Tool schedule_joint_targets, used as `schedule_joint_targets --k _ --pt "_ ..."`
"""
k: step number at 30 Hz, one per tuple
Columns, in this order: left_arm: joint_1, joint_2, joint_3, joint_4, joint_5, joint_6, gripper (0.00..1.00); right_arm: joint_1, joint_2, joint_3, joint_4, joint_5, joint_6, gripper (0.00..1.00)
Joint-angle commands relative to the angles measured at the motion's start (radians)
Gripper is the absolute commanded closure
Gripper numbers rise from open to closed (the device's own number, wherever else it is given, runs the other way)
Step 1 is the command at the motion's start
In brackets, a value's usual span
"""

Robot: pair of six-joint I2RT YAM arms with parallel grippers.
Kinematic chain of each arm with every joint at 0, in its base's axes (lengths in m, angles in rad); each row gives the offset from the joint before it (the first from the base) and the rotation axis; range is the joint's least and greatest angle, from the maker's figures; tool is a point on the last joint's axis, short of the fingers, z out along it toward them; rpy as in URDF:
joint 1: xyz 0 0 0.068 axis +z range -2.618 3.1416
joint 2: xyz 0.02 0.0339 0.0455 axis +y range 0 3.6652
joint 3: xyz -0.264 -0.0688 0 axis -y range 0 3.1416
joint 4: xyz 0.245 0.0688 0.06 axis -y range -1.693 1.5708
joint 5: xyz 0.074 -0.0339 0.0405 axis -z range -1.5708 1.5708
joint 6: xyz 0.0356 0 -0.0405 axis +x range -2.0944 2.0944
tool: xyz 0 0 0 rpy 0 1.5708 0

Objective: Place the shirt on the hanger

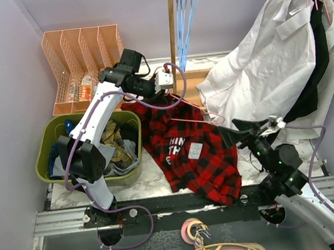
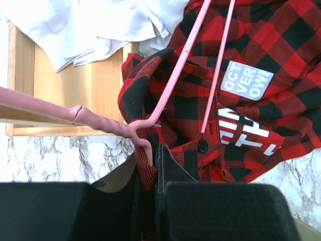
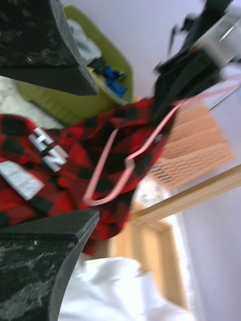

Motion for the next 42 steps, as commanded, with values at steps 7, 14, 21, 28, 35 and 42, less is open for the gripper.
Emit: schedule_joint_targets --k 7,14,21,28,35,42 --pt "-0.084 -0.126 -0.036 0.12 -0.122 -0.219 1.0 0.003 0.301 -0.143 0.135 -0.02 0.155 0.05" --pt "-0.104 -0.148 -0.04 0.139 -0.161 -0.243 1.0 0.003 0.667 -0.215 0.642 -0.027 0.124 0.04" --pt "-0.104 -0.156 -0.056 0.142 -0.181 -0.234 1.0 0.005 1.039 -0.184 1.115 -0.07 0.135 0.09" --pt "-0.104 -0.158 -0.063 0.147 -0.182 -0.234 1.0 0.007 1.268 -0.105 1.261 -0.107 0.172 0.17" --pt "-0.104 -0.148 -0.055 0.15 -0.168 -0.245 1.0 0.008 1.484 -0.045 1.436 -0.129 0.203 0.4" --pt "-0.104 -0.138 -0.037 0.144 -0.16 -0.247 1.0 0.009 1.585 -0.013 1.493 -0.131 0.214 0.51"
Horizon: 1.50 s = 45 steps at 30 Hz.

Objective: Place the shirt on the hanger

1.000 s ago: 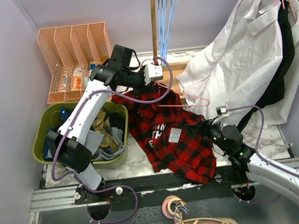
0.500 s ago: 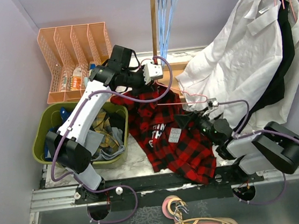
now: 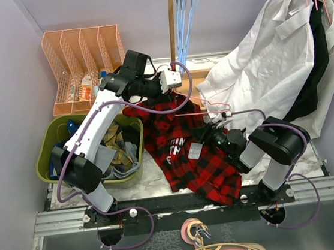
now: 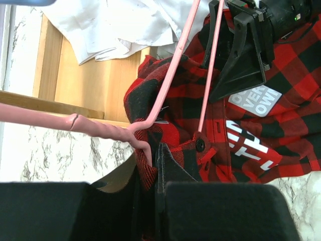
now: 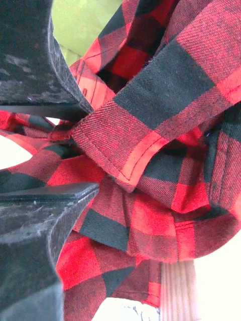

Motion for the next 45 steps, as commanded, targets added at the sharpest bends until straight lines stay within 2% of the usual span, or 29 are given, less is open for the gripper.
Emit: schedule_joint_targets --k 1,3,4,5,8,11,15,18,22,24,29,32,38,42,45 --pt "-0.004 -0.019 0.02 0.002 0.042 -0.016 1.0 0.007 0.027 0.029 0.222 -0.024 0.005 0.62" --pt "-0.004 -0.016 0.024 -0.003 0.041 -0.016 1.0 0.007 0.023 0.02 0.226 -0.007 0.004 0.88" --pt "-0.005 -0.016 0.024 -0.005 0.036 -0.013 1.0 0.007 0.015 0.008 0.23 0.012 0.003 0.97" --pt "-0.004 -0.017 0.024 -0.007 0.028 -0.008 1.0 0.007 0.0 -0.008 0.234 0.033 0.001 0.99" --pt "-0.004 -0.025 0.02 -0.036 -0.02 0.025 1.0 0.007 -0.065 -0.062 0.215 0.106 0.001 0.99" --pt "-0.005 -0.028 0.039 -0.092 -0.089 0.097 1.0 0.005 -0.178 -0.111 0.115 0.186 0.034 0.99" --pt "-0.004 -0.021 0.132 -0.2 -0.171 0.198 1.0 0.004 -0.391 -0.095 -0.191 0.267 0.031 0.99" --pt "-0.004 -0.022 0.19 -0.246 -0.251 0.262 1.0 -0.004 -0.522 -0.02 -0.449 0.307 0.012 0.99" --pt "-0.005 -0.029 0.229 -0.255 -0.349 0.336 1.0 -0.008 -0.628 0.04 -0.636 0.311 -0.044 0.99" --pt "-0.005 -0.028 0.252 -0.265 -0.361 0.365 1.0 -0.009 -0.658 0.089 -0.792 0.322 -0.066 0.99" --pt "-0.005 -0.027 0.311 -0.318 -0.317 0.411 1.0 -0.023 -0.699 0.097 -0.883 0.358 -0.098 0.99" --pt "-0.007 -0.035 0.289 -0.288 -0.365 0.409 1.0 -0.043 -0.737 0.104 -0.924 0.35 -0.116 0.99" --pt "-0.032 -0.066 0.159 -0.192 -0.578 0.455 1.0 -0.045 -0.79 0.22 -1.13 0.363 -0.19 0.99" --pt "-0.069 -0.076 0.102 -0.085 -0.659 0.381 1.0 -0.045 -0.807 0.307 -1.258 0.32 -0.204 0.99" --pt "-0.103 -0.079 0.054 0.041 -0.757 0.306 1.0 -0.045 -0.75 0.413 -1.428 0.267 -0.171 0.99"
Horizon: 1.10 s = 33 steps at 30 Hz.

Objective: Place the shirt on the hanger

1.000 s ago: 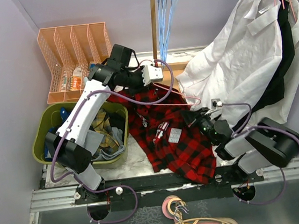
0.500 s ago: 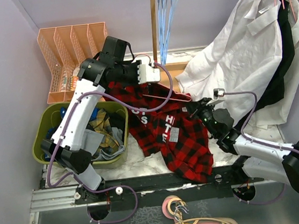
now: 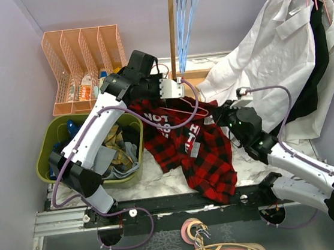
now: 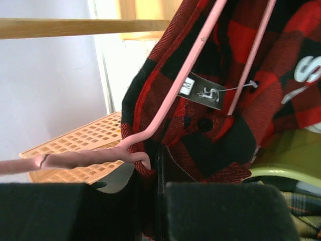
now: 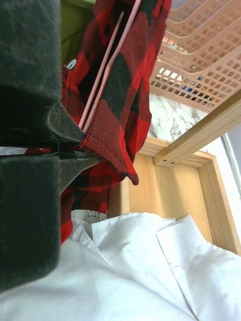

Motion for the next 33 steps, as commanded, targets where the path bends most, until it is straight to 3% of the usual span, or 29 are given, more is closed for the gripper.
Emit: schedule_joint_targets --k 1,7,12,23,33 --pt "-0.046 -0.058 -0.052 0.249 -0.246 -0.107 1.0 -0.009 0.065 0.168 -0.314 -0.043 0.015 0.99" --pt "-0.073 -0.056 -0.003 0.244 -0.185 -0.215 1.0 -0.009 0.103 0.142 -0.286 -0.02 -0.01 0.99" --pt "-0.072 -0.081 -0.058 0.321 -0.314 -0.166 1.0 -0.016 0.141 0.185 -0.375 0.017 -0.066 0.99" --pt "-0.072 -0.107 -0.144 0.371 -0.378 -0.108 1.0 -0.055 0.106 0.264 -0.448 0.017 -0.161 0.99" --pt "-0.078 -0.132 -0.268 0.581 -0.504 -0.121 1.0 -0.073 0.163 0.397 -0.558 -0.275 -0.121 0.99"
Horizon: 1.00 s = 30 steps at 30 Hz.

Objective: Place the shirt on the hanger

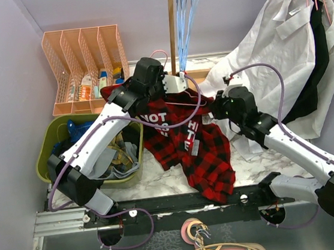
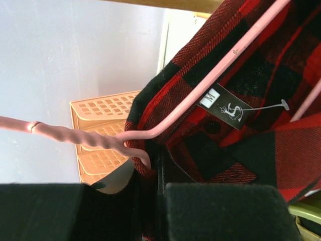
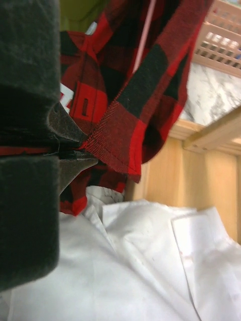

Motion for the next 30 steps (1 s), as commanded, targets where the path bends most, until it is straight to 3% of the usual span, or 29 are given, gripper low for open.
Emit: schedule_joint_targets --k 1,5,8,14,21,30 --pt "0.004 -0.056 -0.064 0.186 -0.148 -0.031 1.0 -0.008 0.002 0.061 -0.094 -0.217 0.039 0.99" --pt "-0.006 -0.062 -0.124 0.268 -0.127 -0.197 1.0 -0.007 0.008 0.094 0.006 -0.533 0.161 0.99" --pt "-0.007 -0.059 -0.131 0.267 -0.051 -0.338 1.0 -0.005 0.05 0.094 0.136 -0.684 0.257 0.99" --pt "-0.007 -0.058 -0.112 0.226 0.115 -0.539 1.0 0.027 0.178 0.146 0.319 -0.73 0.348 0.99" --pt "-0.005 -0.049 -0.09 0.201 0.278 -0.676 1.0 0.093 0.326 0.136 0.56 -0.736 0.453 0.99" --pt "0.002 -0.057 -0.105 0.193 0.265 -0.654 1.0 0.094 0.226 0.065 0.675 -0.719 0.392 0.96"
